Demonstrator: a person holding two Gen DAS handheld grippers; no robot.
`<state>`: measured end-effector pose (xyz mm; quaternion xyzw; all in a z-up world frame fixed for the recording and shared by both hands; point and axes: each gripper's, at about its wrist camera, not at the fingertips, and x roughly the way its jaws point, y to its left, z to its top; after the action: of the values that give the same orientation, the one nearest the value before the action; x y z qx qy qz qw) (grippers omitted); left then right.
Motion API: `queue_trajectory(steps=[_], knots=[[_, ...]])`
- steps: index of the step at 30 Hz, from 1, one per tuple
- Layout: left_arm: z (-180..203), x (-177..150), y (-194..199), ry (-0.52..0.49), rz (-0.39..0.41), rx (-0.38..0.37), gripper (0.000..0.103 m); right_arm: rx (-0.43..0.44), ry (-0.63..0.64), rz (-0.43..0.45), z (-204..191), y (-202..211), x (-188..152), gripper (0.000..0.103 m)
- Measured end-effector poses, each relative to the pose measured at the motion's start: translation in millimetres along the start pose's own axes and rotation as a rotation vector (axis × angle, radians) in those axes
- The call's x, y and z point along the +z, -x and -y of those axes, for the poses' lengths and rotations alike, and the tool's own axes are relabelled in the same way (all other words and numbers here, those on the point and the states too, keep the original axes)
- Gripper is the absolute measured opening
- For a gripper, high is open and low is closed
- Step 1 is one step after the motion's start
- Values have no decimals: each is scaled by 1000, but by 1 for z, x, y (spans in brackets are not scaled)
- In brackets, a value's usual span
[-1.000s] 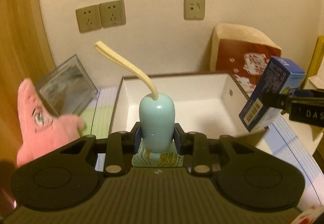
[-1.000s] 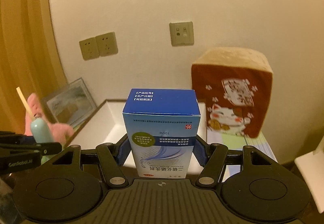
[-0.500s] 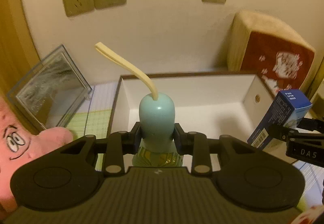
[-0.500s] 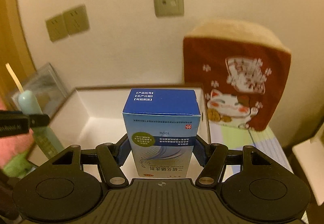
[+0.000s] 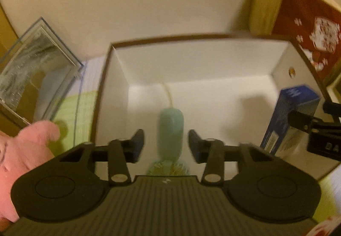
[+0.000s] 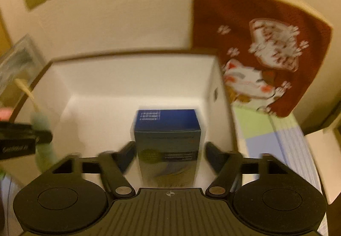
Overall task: Organize rigid objects
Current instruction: 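Release the fan into the brown box with the left gripper while the right releases the medicine box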
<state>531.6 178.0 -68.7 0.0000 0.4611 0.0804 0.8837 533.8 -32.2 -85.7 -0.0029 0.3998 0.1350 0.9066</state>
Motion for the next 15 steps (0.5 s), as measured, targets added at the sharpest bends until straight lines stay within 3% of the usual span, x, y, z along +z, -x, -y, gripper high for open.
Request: queue_trajectory(steps=[5,15], knots=[[-13,-2,15,32,46,-11,47,46,2,23,8,13,5,90],[-7,-18,43,39,60,-61,47,89,-16,7,18,36,-7,90]])
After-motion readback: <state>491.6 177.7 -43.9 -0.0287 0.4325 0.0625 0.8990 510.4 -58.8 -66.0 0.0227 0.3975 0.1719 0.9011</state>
